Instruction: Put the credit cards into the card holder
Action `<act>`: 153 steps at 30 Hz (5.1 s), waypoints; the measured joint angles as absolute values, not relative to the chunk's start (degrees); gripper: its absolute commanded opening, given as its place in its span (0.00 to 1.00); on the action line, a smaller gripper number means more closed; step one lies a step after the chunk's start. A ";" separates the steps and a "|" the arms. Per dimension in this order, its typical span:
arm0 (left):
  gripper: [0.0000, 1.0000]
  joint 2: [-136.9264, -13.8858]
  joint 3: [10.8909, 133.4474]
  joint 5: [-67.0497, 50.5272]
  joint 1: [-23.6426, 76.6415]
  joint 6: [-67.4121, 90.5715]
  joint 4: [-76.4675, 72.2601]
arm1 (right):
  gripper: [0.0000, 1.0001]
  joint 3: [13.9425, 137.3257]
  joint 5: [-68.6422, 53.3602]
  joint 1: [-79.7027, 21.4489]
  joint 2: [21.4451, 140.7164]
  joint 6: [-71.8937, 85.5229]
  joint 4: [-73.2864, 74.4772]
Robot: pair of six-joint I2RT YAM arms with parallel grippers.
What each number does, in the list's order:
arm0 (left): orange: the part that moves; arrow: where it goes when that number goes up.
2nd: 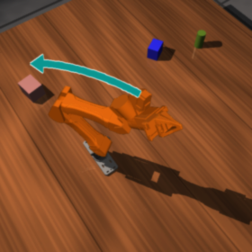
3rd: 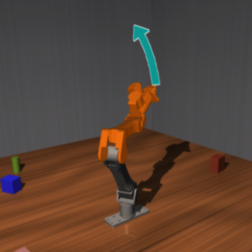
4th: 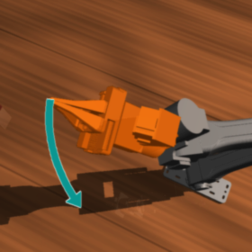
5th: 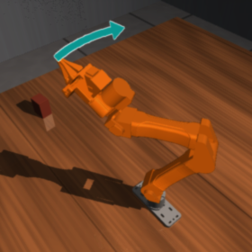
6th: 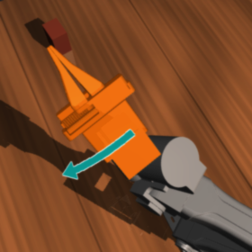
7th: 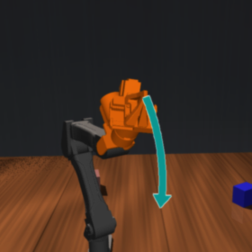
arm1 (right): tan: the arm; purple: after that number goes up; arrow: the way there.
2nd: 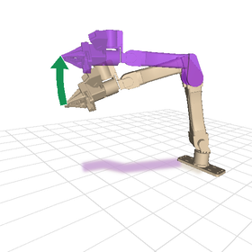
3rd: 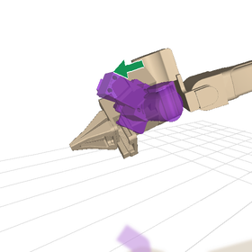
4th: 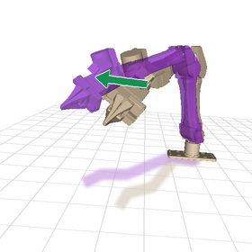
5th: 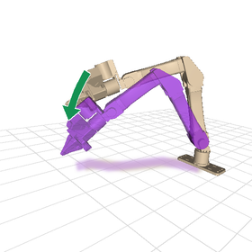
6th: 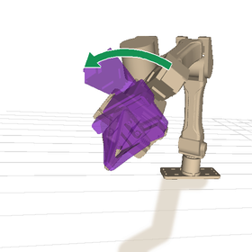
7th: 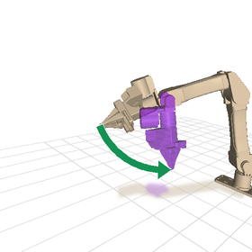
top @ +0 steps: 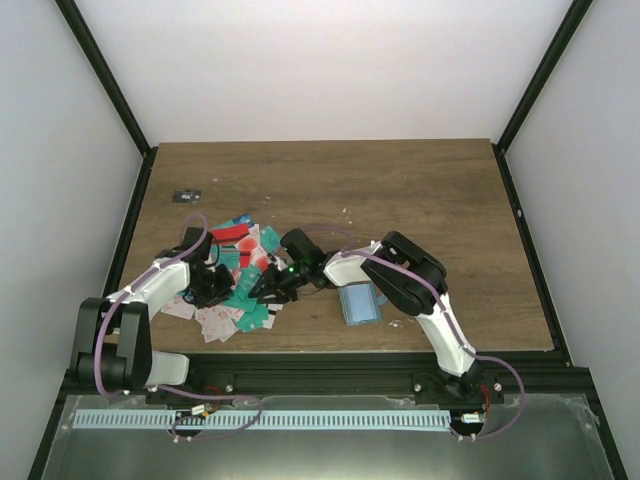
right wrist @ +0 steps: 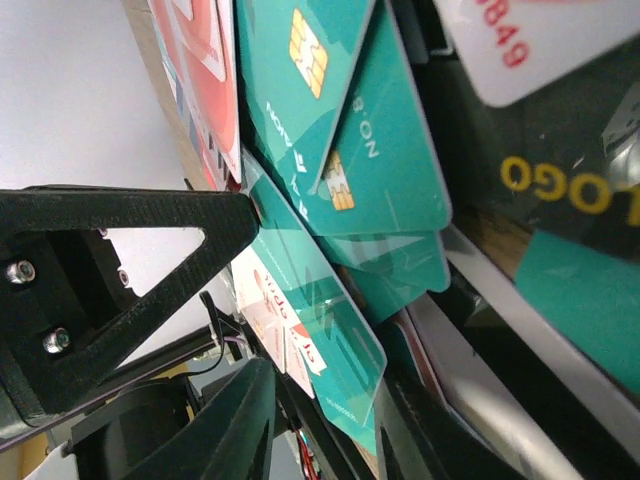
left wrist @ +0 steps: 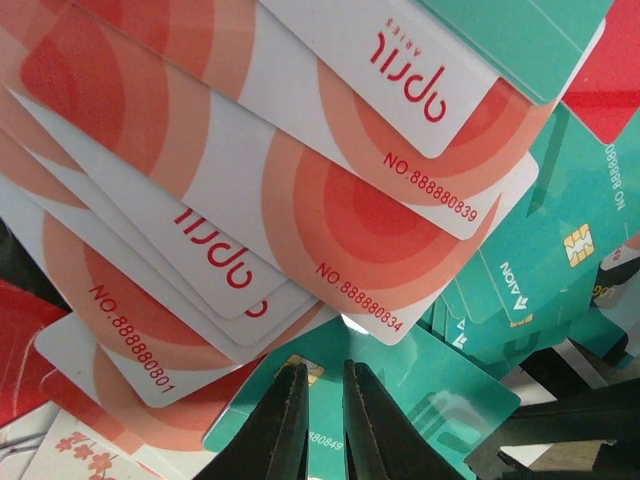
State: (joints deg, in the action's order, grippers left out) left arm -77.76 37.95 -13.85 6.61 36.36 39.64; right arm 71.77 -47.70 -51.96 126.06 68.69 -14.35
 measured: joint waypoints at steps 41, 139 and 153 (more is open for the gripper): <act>0.45 -51.27 58.63 -22.59 6.85 47.24 48.73 | 0.01 71.44 -42.89 -43.22 99.70 61.25 0.25; 0.04 -93.60 55.99 -23.11 55.53 63.44 4.89 | 0.52 43.88 -23.55 -21.82 44.12 41.19 43.24; 0.04 -86.74 50.09 -21.47 54.00 56.93 10.20 | 0.50 32.64 -36.80 -21.82 46.70 42.06 30.72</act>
State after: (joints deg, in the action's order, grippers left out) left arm -86.74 50.09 -21.47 54.00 56.93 10.20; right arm 32.64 -36.80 -21.82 46.70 42.06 30.72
